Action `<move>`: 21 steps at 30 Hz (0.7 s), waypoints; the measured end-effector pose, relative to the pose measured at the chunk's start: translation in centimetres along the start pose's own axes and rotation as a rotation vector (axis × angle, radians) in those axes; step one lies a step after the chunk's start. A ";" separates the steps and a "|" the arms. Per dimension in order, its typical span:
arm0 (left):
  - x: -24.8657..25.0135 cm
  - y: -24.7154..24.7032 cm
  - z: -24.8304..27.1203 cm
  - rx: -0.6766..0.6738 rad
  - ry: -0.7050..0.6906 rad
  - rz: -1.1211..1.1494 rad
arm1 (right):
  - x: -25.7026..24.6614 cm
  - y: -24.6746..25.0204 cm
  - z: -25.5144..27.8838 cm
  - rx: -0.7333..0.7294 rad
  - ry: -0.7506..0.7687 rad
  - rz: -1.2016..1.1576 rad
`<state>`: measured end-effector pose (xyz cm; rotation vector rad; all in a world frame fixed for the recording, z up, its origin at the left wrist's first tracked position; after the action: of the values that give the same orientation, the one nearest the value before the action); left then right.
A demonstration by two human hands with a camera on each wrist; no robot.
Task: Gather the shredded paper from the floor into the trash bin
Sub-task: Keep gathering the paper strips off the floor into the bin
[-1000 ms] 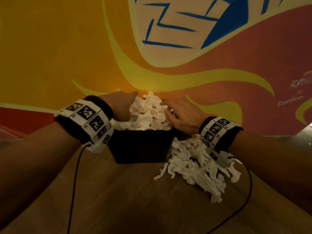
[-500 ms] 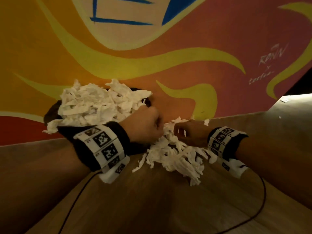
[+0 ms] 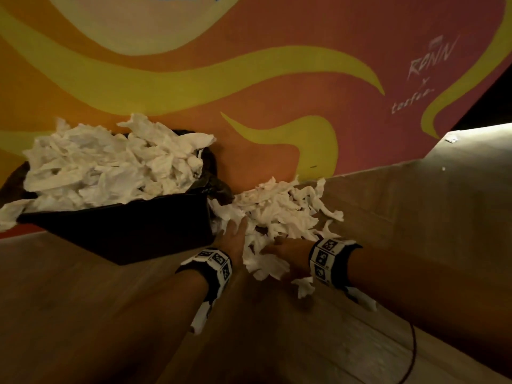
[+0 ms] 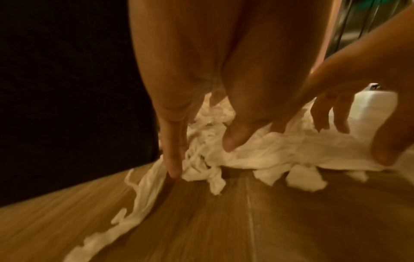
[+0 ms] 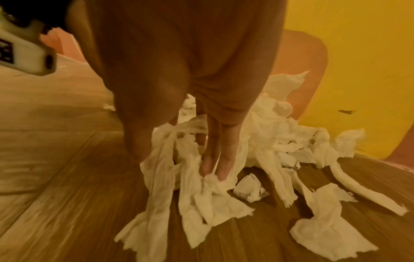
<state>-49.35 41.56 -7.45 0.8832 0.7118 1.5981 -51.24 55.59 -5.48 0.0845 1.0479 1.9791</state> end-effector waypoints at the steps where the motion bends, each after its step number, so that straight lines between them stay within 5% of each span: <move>1: -0.1 -0.5 -0.3 0.001 0.016 -0.039 | 0.0 -0.3 0.0 -0.017 0.006 -0.013; 15: -1.3 -0.6 3.8 0.266 -0.052 0.249 | 1.5 7.0 2.2 0.365 0.037 -0.041; 21: -2.2 0.5 6.5 0.375 -0.020 0.409 | 1.0 9.2 3.5 0.536 -0.012 0.225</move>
<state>-43.96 39.26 -3.94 1.3855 0.8732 1.8400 -56.51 56.04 2.91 0.5219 1.5938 1.8344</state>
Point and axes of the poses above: each hand's wrist, its own z-axis away from the middle knuckle, its own y-axis out of the back of the hand, x = y × z, the point moved 6 cm from there along -z, towards the middle knuckle, and after that the axes turned 12 degrees about -z, right-handed, at the moved point
